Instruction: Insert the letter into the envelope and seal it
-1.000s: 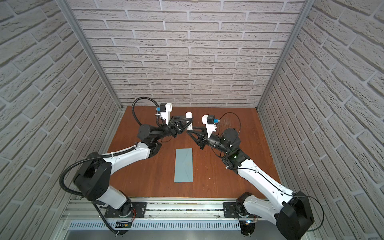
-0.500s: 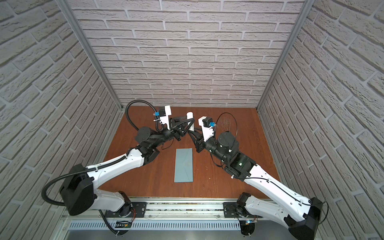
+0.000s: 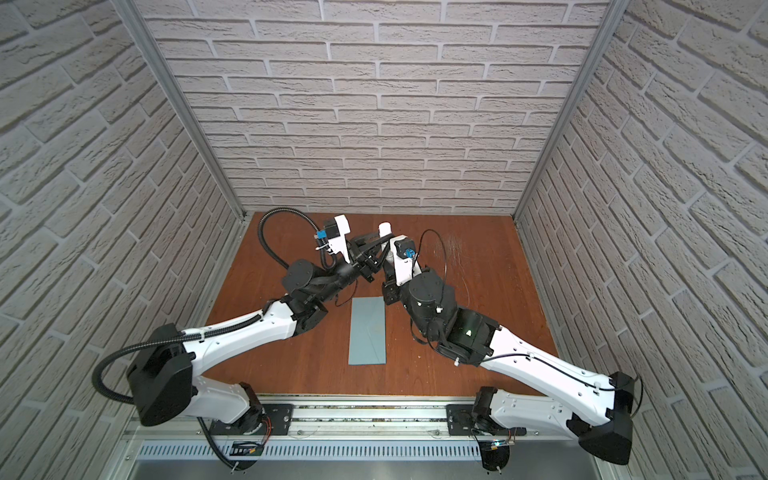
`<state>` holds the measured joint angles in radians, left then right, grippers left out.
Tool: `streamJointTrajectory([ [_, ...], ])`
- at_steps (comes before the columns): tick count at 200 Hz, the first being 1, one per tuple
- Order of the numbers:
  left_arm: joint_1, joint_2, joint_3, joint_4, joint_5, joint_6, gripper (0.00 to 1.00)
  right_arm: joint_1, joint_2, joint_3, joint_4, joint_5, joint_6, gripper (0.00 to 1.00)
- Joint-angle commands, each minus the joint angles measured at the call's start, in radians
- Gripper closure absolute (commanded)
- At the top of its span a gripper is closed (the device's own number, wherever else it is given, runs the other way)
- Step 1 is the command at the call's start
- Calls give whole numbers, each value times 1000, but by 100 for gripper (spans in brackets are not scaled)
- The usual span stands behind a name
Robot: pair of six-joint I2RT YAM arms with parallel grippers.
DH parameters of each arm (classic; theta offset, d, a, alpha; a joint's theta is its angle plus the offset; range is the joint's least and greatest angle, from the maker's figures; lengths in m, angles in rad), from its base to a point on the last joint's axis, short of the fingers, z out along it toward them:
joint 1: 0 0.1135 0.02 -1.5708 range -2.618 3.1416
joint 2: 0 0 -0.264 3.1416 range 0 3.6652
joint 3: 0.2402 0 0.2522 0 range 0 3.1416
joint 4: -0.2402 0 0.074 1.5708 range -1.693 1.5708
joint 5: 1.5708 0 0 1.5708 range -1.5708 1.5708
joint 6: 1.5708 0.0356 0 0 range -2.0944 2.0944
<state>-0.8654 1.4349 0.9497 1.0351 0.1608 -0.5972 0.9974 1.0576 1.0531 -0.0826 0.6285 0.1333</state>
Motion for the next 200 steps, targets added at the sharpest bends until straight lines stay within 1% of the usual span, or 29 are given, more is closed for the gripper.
streamJointTrajectory([
  [1,1,62,-21,-116,-79,48,100,80,9,88,129,12,-44,94],
  [22,1,57,-19,-116,-79,55,100,87,18,86,119,14,-57,93],
  [37,7,41,-19,-125,-75,67,100,87,5,55,141,13,-75,89],
  [46,14,28,-17,-130,-69,72,100,87,-7,24,175,10,-101,84],
  [58,31,11,-14,-134,-52,71,100,86,-25,-12,192,7,-133,74],
  [74,57,-13,-8,-141,-18,62,100,81,-47,-43,184,-3,-180,63],
  [84,78,-29,-5,-140,11,50,100,65,-62,-59,164,-34,-198,57],
  [94,97,-43,2,-143,38,36,100,41,-80,-71,137,-90,-196,53],
  [109,128,-61,8,-146,89,16,100,-13,-110,-89,97,-208,-182,48],
  [127,160,-80,11,-133,148,-12,100,-95,-139,-111,72,-359,-146,47],
  [147,200,-82,9,-91,222,-88,100,-194,-155,-139,82,-535,-102,47],
  [167,240,-64,2,8,299,-192,100,-276,-157,-177,158,-695,-66,47],
  [188,273,-26,-5,143,380,-310,100,-336,-153,-232,295,-846,-30,47],
  [200,284,-2,-3,221,422,-372,100,-371,-139,-248,361,-920,10,47],
])
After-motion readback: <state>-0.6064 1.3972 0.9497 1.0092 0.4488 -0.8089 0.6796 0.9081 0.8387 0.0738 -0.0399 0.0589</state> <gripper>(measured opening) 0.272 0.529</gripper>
